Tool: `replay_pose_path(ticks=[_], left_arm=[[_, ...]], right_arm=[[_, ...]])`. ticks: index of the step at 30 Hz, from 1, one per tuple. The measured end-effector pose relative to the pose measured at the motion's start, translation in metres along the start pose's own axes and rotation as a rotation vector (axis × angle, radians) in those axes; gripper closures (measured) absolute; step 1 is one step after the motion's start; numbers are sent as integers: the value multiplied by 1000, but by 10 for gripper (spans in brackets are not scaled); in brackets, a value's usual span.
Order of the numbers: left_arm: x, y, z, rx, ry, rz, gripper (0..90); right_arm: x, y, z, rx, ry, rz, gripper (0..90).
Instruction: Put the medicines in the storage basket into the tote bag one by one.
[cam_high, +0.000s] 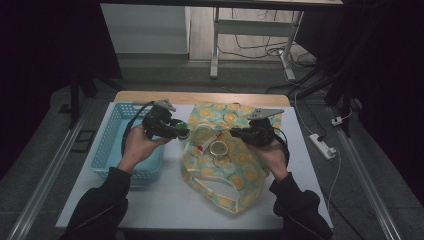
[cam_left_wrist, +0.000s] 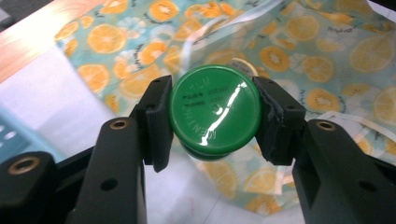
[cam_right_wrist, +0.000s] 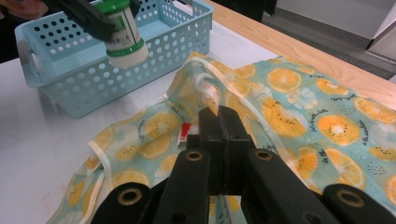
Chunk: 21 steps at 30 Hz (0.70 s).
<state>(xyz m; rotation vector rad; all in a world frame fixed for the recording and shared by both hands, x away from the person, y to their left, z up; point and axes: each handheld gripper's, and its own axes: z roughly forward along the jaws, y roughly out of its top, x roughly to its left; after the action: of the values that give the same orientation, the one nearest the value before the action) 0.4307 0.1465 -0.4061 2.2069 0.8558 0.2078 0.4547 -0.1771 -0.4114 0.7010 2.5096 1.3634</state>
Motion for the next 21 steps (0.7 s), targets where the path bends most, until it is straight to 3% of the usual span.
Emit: replay_pose_path(ticks=[21], left_arm=[[-37,30,59,55,-67,113,520]], right_arm=[[-1,1,-2,-11,-6,2,900]])
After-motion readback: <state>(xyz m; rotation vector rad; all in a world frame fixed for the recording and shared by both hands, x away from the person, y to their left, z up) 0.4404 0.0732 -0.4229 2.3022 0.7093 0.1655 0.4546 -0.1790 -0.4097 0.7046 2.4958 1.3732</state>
